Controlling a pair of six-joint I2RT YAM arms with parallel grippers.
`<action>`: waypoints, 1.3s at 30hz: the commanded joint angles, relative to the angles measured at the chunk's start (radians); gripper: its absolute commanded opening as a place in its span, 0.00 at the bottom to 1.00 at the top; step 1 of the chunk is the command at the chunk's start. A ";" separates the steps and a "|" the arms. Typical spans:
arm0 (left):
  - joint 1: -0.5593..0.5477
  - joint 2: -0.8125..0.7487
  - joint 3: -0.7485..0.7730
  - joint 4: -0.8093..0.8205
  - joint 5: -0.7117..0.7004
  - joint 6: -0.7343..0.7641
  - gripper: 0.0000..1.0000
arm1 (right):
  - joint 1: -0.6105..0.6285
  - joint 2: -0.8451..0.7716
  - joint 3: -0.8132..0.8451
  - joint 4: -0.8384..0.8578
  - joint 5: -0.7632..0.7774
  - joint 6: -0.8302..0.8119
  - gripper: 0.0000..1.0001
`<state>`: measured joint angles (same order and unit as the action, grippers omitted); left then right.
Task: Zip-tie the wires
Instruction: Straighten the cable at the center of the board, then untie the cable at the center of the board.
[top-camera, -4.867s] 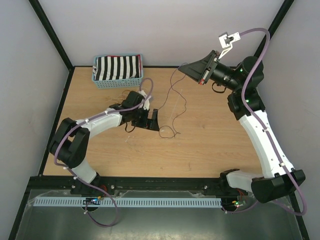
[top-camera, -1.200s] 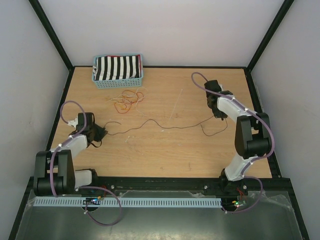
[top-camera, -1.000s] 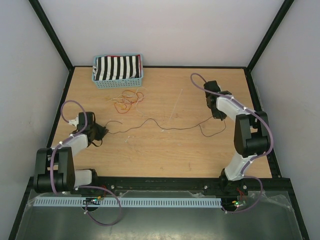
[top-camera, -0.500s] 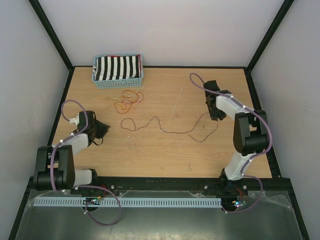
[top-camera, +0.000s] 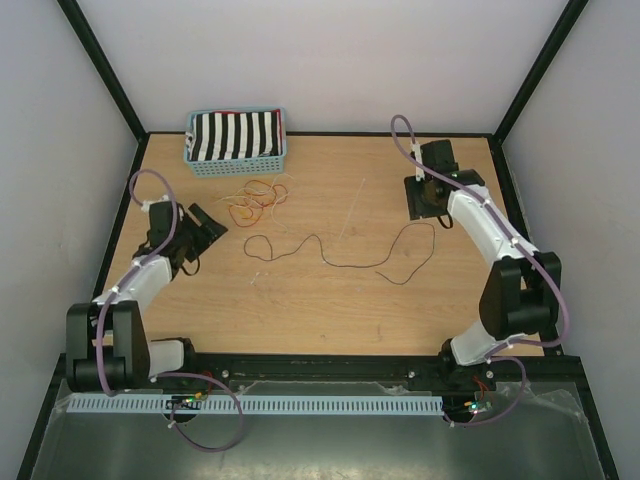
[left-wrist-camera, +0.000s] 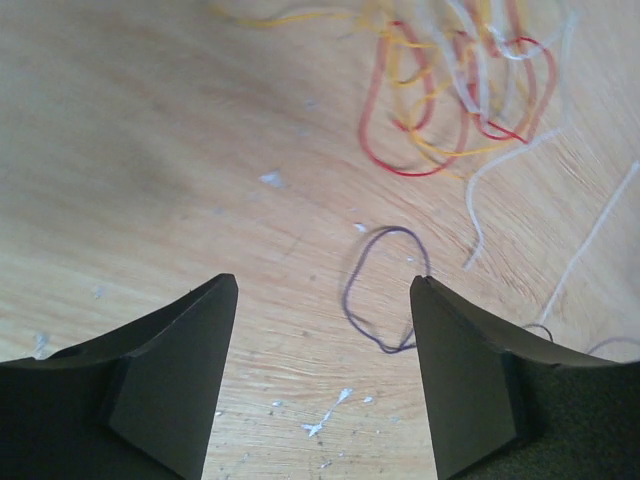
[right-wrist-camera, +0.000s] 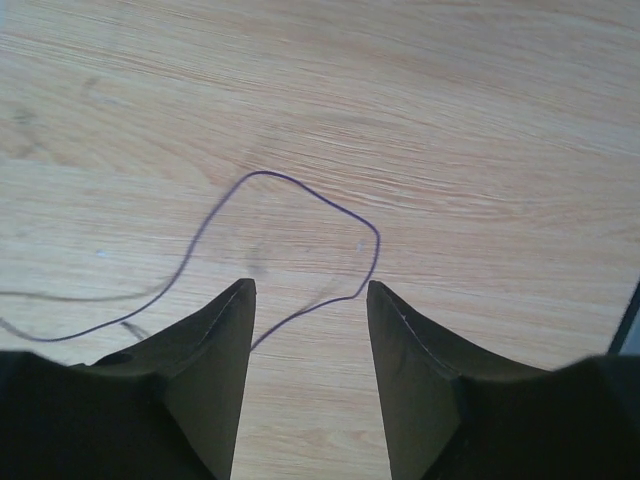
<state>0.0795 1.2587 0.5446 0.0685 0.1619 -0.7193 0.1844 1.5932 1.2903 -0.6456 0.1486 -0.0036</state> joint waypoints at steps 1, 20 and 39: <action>-0.037 0.002 0.100 -0.086 0.076 0.205 0.74 | 0.005 -0.060 0.014 0.001 -0.153 0.021 0.59; -0.078 -0.012 0.316 -0.278 -0.014 0.209 0.83 | 0.384 0.162 -0.048 0.758 -0.503 0.496 0.50; -0.089 -0.027 0.262 -0.277 0.054 0.228 0.83 | 0.430 0.687 0.494 0.623 -0.300 0.703 0.52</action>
<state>-0.0025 1.2522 0.8009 -0.2085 0.1959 -0.5014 0.6117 2.2215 1.6978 0.0505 -0.1993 0.6559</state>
